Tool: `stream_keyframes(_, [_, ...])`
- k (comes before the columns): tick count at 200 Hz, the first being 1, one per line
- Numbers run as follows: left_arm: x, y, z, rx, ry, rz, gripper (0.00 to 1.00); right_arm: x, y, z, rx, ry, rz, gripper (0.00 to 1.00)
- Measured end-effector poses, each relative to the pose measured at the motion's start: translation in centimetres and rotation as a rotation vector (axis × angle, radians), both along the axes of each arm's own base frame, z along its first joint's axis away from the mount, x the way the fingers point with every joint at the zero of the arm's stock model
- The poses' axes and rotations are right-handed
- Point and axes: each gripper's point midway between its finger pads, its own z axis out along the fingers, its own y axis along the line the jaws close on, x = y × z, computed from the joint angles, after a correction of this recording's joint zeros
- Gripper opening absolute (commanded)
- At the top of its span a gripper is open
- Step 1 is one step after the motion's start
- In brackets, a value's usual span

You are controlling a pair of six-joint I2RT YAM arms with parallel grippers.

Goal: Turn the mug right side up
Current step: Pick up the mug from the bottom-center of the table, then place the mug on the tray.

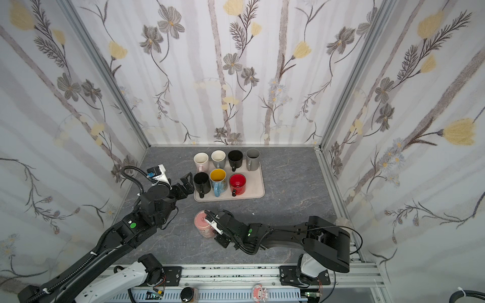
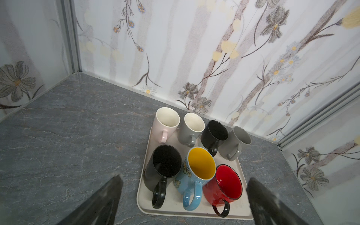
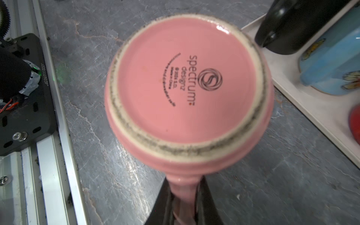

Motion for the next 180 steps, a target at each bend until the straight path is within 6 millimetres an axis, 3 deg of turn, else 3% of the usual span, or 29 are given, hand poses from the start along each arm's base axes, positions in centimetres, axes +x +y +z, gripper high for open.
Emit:
stream_keyframes(41, [-0.4,-1.2,0.7,-0.057,-0.048,-0.092,1.0,1.9,-3.1,5.0,0.166,-0.02,-0.111,0.0])
stream_keyframes(108, [-1.0,-3.8,3.2,-0.249,-0.179,-0.322,1.0,8.1,-8.9,17.5,0.601,-0.163,-0.367,0.0])
stream_keyframes(152, [-2.4,-6.3,5.1,-0.398,-0.261,-0.529,0.95,10.7,-11.2,23.8,0.899,-0.183,-0.409,0.0])
stream_keyframes(180, [-3.7,-8.2,6.3,-0.474,-0.303,-0.677,0.88,11.1,-10.7,27.5,1.073,-0.167,-0.348,0.0])
